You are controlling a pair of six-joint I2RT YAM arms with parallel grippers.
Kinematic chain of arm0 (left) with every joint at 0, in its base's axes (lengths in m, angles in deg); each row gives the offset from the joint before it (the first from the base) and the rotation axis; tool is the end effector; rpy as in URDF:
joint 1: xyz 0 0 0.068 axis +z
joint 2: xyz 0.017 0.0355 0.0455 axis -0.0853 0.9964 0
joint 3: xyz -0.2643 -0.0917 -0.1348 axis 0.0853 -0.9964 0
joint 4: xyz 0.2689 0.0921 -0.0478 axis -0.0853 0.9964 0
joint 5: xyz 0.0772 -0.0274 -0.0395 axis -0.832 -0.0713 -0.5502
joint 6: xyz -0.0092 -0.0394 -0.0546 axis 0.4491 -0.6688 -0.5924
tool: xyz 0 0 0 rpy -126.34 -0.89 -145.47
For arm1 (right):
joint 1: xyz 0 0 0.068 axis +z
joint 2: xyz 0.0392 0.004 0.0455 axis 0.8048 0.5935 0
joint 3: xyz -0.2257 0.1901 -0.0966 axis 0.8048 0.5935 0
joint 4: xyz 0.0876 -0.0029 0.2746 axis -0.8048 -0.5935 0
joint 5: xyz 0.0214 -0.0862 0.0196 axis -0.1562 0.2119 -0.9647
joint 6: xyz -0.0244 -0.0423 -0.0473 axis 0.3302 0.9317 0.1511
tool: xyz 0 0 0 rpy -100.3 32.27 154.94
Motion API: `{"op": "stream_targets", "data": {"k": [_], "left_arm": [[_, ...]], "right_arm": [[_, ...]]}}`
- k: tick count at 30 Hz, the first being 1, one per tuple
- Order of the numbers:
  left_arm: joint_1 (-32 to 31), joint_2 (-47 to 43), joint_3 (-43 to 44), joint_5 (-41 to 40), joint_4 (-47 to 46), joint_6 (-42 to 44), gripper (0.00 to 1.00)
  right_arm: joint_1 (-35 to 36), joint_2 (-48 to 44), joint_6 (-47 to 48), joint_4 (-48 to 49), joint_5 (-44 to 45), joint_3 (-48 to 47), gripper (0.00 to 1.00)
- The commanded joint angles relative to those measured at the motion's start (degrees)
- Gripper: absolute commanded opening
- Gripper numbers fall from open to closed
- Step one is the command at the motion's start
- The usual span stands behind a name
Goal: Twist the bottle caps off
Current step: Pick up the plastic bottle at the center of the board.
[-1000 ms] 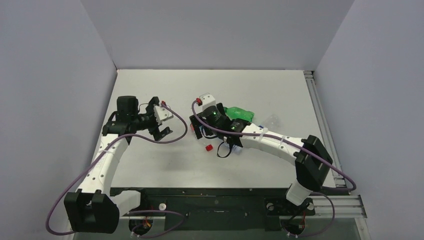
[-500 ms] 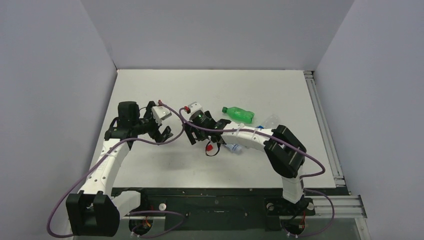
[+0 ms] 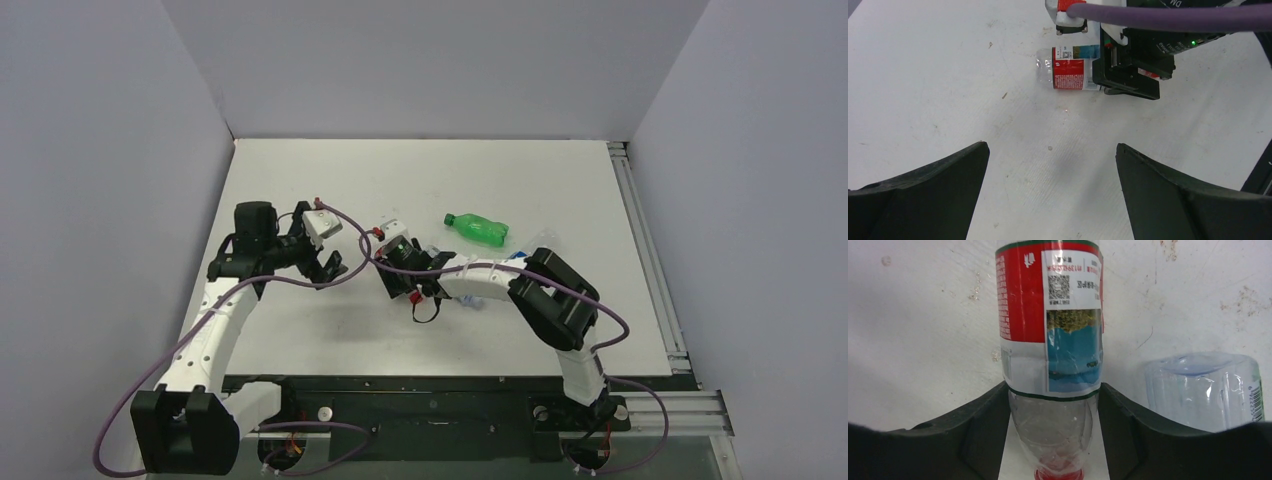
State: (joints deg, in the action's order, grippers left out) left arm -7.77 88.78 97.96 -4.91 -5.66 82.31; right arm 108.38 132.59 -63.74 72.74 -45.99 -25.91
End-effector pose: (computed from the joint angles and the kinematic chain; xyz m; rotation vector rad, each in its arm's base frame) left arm 0.2437 -0.0473 0.3014 1.0608 1.8578 -0.4441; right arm 0.2805 0.3825 0.1624 -0.6853 2.3572 0.3941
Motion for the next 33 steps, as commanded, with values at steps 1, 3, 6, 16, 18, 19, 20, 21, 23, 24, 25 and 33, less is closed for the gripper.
{"op": "stream_targets", "data": {"k": [1,3,6,16,18,19,20,21,23,24,25,33], "left_arm": [[0.17,-1.13,4.65,4.64,1.81,-0.10,0.97],[0.04,-1.14,5.24,5.86,2.83,1.19,0.97],[-0.34,-1.28,6.22,8.32,6.33,9.18,0.97],[-5.68,-11.51,3.47,10.88,12.21,46.27,0.97],[-6.97,-16.39,-2.56,10.71,-1.94,42.23,0.97],[-7.41,-17.61,-4.36,10.48,-11.97,40.63,0.97],[-8.11,-19.41,-7.16,10.43,-15.70,38.93,0.97],[-8.60,-20.05,-8.63,10.69,-21.27,38.55,0.96],[-9.23,-21.01,-9.35,11.54,-25.79,38.46,0.97],[-9.59,-21.08,-9.39,11.70,-26.63,39.47,0.97],[-10.35,-20.97,-9.08,11.89,-26.50,40.48,0.97],[-14.69,-16.47,-4.50,9.54,-14.84,58.23,0.96]], "right_arm": [[0.05,-0.55,-0.69,4.10,1.54,2.35,0.51],[0.04,-1.68,-0.34,4.30,1.86,2.94,0.42],[-0.27,-5.12,0.31,3.75,1.07,3.29,0.33],[-10.73,-19.39,-2.57,-2.20,-26.58,0.85,0.30],[-11.74,-21.15,-2.10,-5.64,-30.90,-0.78,0.30],[-11.82,-22.38,-1.55,-6.25,-33.37,-1.25,0.30],[-11.85,-23.10,-1.32,-7.33,-34.62,-1.33,0.30],[-11.87,-24.39,-1.02,-7.76,-36.68,-1.48,0.30],[-11.81,-26.33,-0.93,-8.93,-39.03,-1.56,0.30],[-11.68,-26.88,-0.95,-9.67,-39.42,-1.66,0.31],[-11.52,-27.86,-0.98,-10.20,-40.14,-2.09,0.31],[-6.78,-27.18,2.10,-22.29,-37.27,-11.17,0.35]]}}
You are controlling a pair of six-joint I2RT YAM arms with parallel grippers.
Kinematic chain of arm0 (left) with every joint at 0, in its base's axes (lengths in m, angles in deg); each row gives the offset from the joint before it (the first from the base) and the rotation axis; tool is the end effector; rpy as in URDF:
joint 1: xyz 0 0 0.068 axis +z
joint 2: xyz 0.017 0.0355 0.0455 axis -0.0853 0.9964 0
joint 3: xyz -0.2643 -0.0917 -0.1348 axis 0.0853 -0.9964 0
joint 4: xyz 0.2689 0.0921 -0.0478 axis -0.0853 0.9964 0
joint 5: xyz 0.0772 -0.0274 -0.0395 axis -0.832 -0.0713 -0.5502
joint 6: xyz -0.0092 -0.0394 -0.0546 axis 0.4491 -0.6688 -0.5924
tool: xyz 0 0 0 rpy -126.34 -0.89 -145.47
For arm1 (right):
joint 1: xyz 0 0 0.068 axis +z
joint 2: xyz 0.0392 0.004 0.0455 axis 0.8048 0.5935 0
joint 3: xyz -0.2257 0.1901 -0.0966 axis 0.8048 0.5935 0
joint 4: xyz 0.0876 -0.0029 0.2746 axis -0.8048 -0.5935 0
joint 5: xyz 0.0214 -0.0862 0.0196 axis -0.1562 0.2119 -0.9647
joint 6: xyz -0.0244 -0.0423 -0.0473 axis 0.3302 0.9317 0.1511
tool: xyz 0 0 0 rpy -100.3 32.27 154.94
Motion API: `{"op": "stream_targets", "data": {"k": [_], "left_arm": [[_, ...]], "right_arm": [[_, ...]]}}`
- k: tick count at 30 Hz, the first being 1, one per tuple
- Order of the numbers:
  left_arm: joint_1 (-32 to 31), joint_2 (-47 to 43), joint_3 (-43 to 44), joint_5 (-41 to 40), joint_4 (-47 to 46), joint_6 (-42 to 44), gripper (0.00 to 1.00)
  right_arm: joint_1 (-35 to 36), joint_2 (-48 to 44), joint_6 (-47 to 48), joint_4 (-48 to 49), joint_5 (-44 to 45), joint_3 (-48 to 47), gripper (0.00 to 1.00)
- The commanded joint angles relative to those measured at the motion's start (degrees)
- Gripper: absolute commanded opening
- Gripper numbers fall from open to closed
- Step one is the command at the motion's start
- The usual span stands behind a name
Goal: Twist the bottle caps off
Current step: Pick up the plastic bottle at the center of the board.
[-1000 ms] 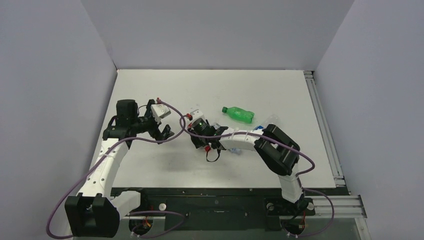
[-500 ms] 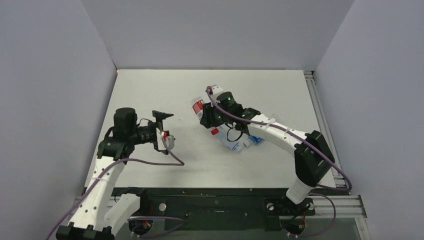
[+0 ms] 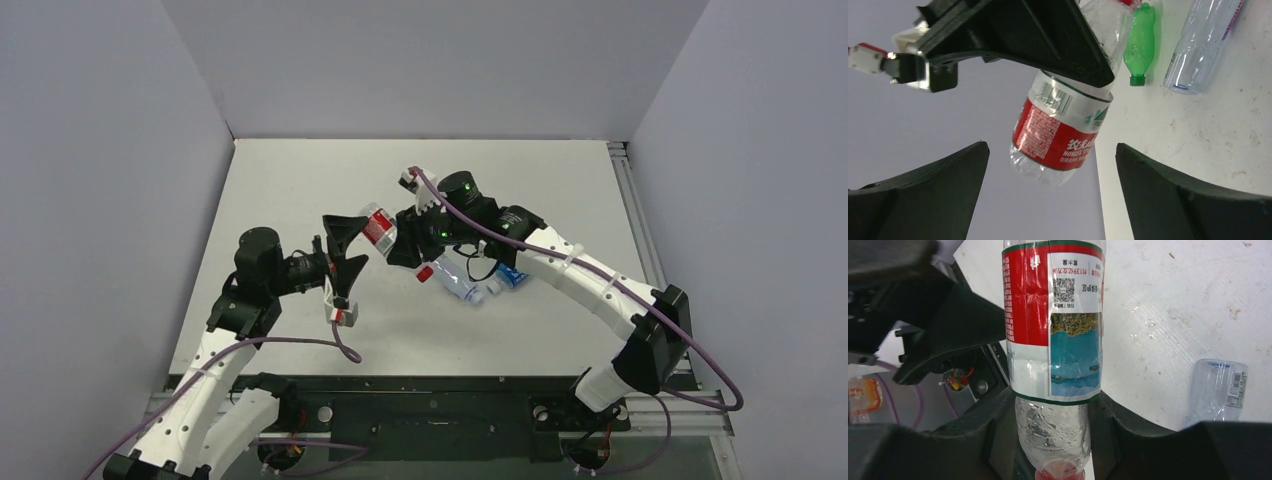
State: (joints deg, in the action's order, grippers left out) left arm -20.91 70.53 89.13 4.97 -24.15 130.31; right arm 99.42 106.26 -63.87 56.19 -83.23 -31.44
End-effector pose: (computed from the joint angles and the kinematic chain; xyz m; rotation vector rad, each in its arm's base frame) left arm 0.1665 -0.0911 0.3407 1.6337 0.5613 0.1139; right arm 0.2521 0.2965 0.3674 -0.8336 2.1739 1.1508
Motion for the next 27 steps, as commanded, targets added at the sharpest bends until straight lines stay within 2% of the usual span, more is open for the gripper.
{"op": "stream_targets", "data": {"k": [1,11,16,20,22,26,27], "left_arm": [[-1.87,1.96,4.55,-0.62,4.77,10.83,0.96],[-5.91,4.10,8.08,-6.50,9.41,12.78,0.97],[-8.01,3.99,9.39,-8.78,15.91,13.14,0.99],[-8.42,3.89,9.56,-10.94,16.94,12.52,0.85],[-8.58,3.85,9.56,-12.35,16.51,11.56,0.72],[-8.60,3.41,8.17,-13.13,12.57,7.90,0.62],[-8.60,3.20,7.84,-13.26,11.70,6.64,0.61]], "right_arm": [[2.87,-0.66,2.38,-6.84,0.10,-6.65,0.35],[7.87,4.07,5.05,-14.40,2.20,-13.45,0.35],[8.27,4.94,5.48,-15.93,5.80,-16.12,0.34],[8.28,4.54,5.91,-16.50,8.45,-17.30,0.33],[8.31,4.53,6.04,-16.70,8.63,-17.92,0.34],[8.32,4.38,6.36,-16.91,8.49,-19.34,0.41],[8.32,4.28,6.40,-16.88,8.63,-19.65,0.47]]}}
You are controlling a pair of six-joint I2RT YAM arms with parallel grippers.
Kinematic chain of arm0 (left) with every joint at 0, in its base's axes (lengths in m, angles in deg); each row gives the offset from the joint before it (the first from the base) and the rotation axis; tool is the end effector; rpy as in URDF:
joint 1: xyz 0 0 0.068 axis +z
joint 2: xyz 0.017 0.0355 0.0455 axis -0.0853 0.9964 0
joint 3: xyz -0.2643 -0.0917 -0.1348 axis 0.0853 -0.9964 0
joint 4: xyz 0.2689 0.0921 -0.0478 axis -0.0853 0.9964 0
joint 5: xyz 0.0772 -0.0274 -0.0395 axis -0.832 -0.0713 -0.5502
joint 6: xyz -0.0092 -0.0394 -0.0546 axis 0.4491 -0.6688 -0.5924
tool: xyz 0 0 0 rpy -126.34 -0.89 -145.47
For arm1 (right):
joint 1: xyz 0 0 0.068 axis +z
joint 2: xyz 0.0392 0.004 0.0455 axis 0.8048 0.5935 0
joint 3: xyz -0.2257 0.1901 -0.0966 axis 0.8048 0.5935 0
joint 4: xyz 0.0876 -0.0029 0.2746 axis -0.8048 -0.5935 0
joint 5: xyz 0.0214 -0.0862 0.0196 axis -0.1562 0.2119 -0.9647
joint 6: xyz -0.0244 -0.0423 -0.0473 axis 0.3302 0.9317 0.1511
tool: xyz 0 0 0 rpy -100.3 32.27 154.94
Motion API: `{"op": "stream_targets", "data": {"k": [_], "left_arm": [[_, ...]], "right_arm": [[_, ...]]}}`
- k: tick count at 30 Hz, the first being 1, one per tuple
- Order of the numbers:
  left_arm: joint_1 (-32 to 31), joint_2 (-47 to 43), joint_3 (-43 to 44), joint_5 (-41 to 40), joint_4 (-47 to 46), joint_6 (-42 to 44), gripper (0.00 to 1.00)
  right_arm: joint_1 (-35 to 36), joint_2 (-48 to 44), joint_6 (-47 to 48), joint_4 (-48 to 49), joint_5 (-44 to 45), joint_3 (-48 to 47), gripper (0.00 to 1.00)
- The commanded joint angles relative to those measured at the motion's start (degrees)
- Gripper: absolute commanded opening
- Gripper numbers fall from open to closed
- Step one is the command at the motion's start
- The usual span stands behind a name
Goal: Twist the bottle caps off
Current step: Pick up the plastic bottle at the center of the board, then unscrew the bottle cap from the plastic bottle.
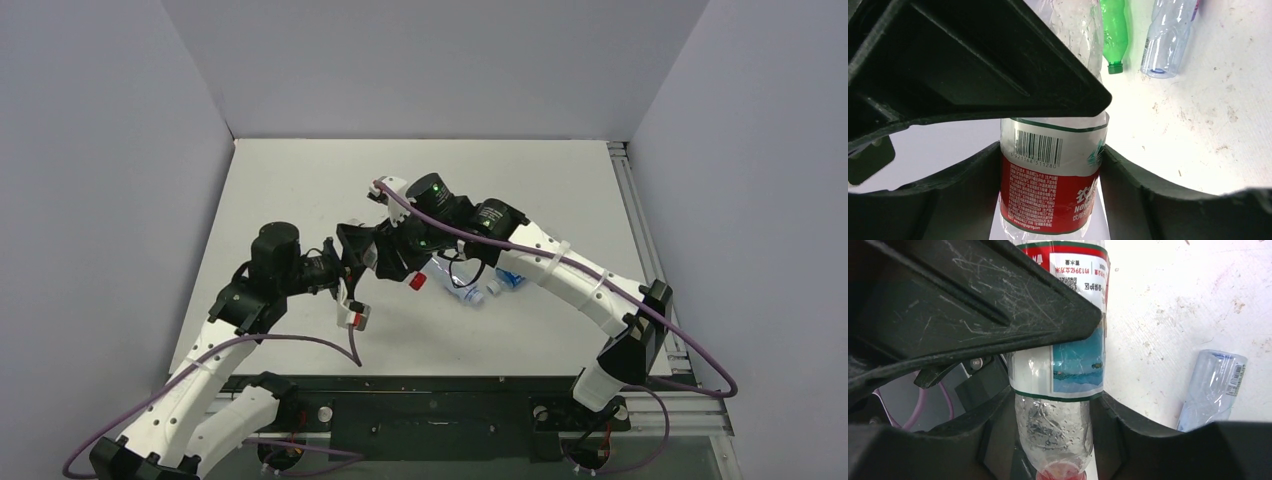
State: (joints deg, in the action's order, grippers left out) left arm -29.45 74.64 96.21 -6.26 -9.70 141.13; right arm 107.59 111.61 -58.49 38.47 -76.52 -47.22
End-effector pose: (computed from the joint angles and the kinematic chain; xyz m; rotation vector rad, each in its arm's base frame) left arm 0.1657 -0.1131 0.3463 1.8343 0.5529 0.1713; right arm 0.2196 0.3361 0.4034 -1.0393 2.2239 1.0054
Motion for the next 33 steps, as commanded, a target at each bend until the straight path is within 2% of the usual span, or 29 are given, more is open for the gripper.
{"op": "stream_targets", "data": {"k": [1,4,7,9,12,15,18,22,26,33], "left_arm": [[-0.05,-1.00,0.00,-2.34,-4.54,-4.82,0.61],[-0.05,-1.58,-1.86,-3.11,-10.29,-9.07,0.55],[-0.06,-2.05,-4.37,-4.65,-15.84,-14.94,0.43],[-0.05,-2.33,-5.66,-6.07,-20.55,-22.80,0.37],[-0.11,-2.33,-6.92,-10.66,-29.55,-33.80,0.30],[-0.06,-1.77,-6.95,-15.26,-33.42,-47.73,0.27],[-0.10,-1.41,-6.10,-19.01,-34.97,-57.43,0.24],[-0.14,-0.79,-3.61,-18.87,-33.71,-69.71,0.23],[-0.37,-0.08,-1.24,-17.65,-32.58,-79.58,0.23],[-0.49,0.74,1.41,-15.70,-33.58,-86.88,0.22]], "right_arm": [[0.14,-1.19,1.03,0.81,2.30,-4.03,0.49],[-0.26,-1.65,0.84,1.04,3.00,-4.72,0.56],[-1.15,-3.28,-0.09,2.06,4.05,-4.84,0.63],[-2.46,-4.97,-1.04,2.85,5.58,-4.84,0.73],[-4.30,-9.29,-4.11,6.25,10.41,-3.34,0.79],[-5.94,-13.47,-7.24,11.02,14.97,-0.80,0.83],[-5.74,-16.76,-9.63,16.08,20.59,1.12,0.83],[-3.25,-17.59,-10.49,20.21,28.96,1.85,0.77],[-1.79,-17.47,-11.90,25.18,29.83,2.35,0.72],[-0.05,-14.49,-12.74,26.52,30.97,-0.22,0.63]]}}
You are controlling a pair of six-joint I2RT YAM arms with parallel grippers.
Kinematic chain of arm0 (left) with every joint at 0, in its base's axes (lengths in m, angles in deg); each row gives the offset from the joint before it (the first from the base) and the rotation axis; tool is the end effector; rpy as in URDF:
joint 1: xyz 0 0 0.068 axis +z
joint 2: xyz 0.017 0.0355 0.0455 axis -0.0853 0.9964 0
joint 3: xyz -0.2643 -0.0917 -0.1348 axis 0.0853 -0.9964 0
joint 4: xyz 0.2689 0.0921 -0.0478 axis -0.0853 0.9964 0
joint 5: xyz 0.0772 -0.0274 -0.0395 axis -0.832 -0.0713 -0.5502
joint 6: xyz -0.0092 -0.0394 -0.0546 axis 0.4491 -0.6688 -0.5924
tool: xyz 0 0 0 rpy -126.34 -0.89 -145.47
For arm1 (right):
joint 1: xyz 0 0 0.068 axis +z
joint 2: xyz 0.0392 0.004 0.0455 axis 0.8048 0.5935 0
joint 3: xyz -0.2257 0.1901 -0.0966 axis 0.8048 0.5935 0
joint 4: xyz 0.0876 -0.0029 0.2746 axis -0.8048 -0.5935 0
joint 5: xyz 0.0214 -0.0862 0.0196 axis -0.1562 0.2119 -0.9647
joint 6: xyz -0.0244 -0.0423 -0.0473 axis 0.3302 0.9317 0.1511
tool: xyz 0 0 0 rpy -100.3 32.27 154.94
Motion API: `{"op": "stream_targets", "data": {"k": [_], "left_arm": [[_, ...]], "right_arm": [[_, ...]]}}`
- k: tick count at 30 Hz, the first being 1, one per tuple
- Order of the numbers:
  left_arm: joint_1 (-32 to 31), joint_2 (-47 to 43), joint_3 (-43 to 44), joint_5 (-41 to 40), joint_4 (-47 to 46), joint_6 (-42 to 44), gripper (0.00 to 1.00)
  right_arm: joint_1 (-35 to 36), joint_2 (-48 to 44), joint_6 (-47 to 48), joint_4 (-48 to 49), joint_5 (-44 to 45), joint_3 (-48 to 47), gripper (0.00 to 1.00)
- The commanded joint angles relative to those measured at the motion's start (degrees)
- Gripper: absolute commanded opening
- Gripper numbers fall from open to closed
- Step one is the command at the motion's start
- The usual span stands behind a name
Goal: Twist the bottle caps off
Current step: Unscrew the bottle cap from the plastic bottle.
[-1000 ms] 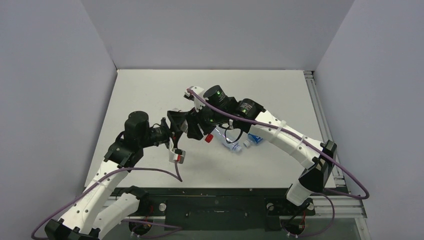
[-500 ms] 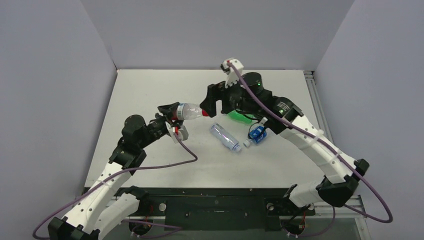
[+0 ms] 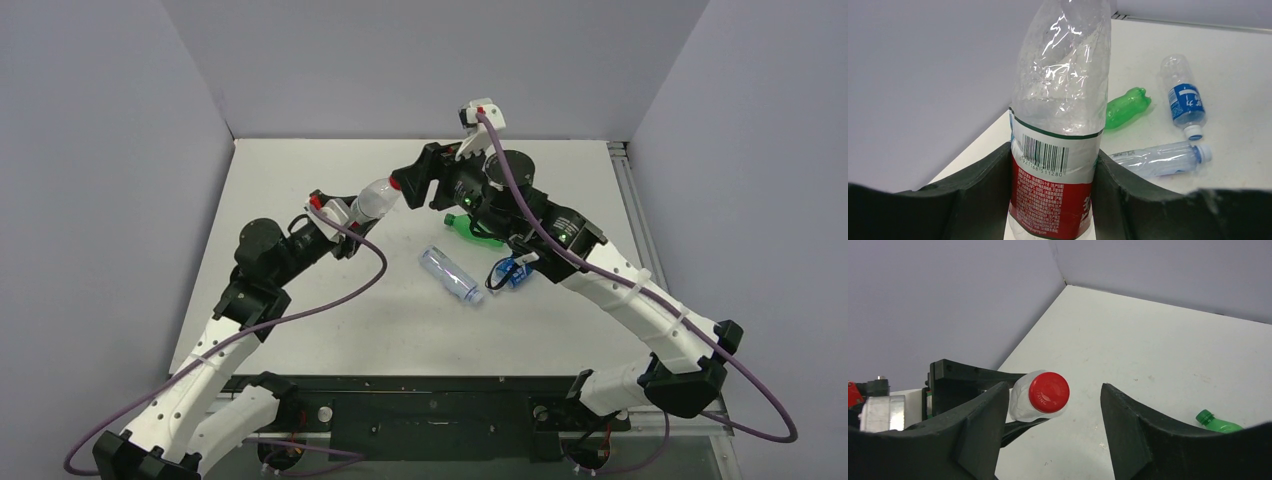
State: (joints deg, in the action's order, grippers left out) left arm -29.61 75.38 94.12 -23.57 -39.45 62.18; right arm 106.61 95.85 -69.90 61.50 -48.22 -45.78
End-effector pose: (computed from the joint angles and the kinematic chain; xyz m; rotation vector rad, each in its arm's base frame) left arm 0.1938 -0.1109 0.3887 0.8313 1.3170 -0.3782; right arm 0.2017 0.2570 0.5349 -0.3220 1.6935 0.9367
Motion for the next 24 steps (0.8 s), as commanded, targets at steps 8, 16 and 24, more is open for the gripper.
{"op": "stream_targets", "data": {"k": [8,16,24], "left_arm": [[-1.14,-0.31,2.99,2.68,-5.60,-10.09,0.21],[-1.65,0.20,3.59,2.05,-5.90,-10.78,0.21],[-1.66,0.38,3.74,1.32,-6.77,-11.40,0.20]], "right_arm": [[1.27,2.25,-3.44,7.26,0.42,-2.18,0.50],[1.83,4.26,-4.19,7.37,-0.66,-3.37,0.40],[1.92,4.61,-4.26,6.58,2.54,-2.98,0.46]]}}
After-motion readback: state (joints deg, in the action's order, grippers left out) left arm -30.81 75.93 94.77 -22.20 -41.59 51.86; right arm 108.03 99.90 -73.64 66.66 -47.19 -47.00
